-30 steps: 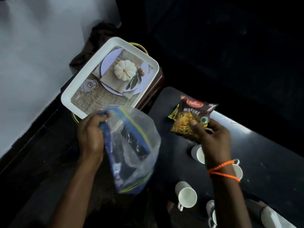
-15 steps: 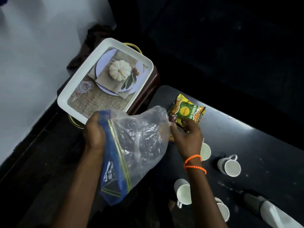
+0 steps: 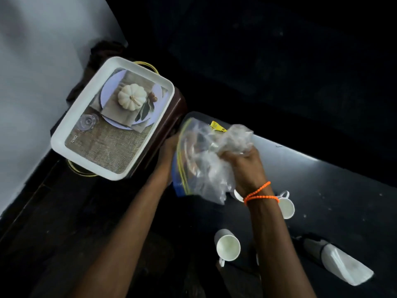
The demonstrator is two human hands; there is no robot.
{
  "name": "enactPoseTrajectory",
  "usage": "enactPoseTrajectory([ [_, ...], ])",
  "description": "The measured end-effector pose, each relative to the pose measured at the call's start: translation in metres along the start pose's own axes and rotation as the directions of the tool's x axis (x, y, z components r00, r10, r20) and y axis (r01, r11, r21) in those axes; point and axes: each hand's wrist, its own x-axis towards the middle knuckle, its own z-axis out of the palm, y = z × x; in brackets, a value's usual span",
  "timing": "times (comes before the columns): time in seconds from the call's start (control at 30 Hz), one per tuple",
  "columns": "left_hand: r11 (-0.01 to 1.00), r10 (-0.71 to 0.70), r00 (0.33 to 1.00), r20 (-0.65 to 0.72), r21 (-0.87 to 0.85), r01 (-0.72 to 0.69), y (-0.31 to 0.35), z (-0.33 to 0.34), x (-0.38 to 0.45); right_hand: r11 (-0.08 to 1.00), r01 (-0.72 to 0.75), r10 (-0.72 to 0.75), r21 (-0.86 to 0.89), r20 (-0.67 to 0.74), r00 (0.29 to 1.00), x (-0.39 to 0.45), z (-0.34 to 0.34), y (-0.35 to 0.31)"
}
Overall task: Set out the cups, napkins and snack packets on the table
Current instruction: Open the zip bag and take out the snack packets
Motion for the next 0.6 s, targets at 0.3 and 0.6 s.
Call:
enactPoseTrajectory([
  [0.3, 0.902, 0.396, 0.771, 0.499, -0.054, -0.428, -0.048, 0.119, -0.031, 0.994, 0.100, -0.107, -0.040, -0.265, 0.958, -0.006, -0.034, 0.002],
  [0.6, 0.902, 0.427, 0.904, 0.001, 0.079, -0.425, -0.073, 0.210, -0.019, 0.857, 0.133, -0.151, -0.498, 0.005, 0.989, -0.055, -0.162, -0.022],
])
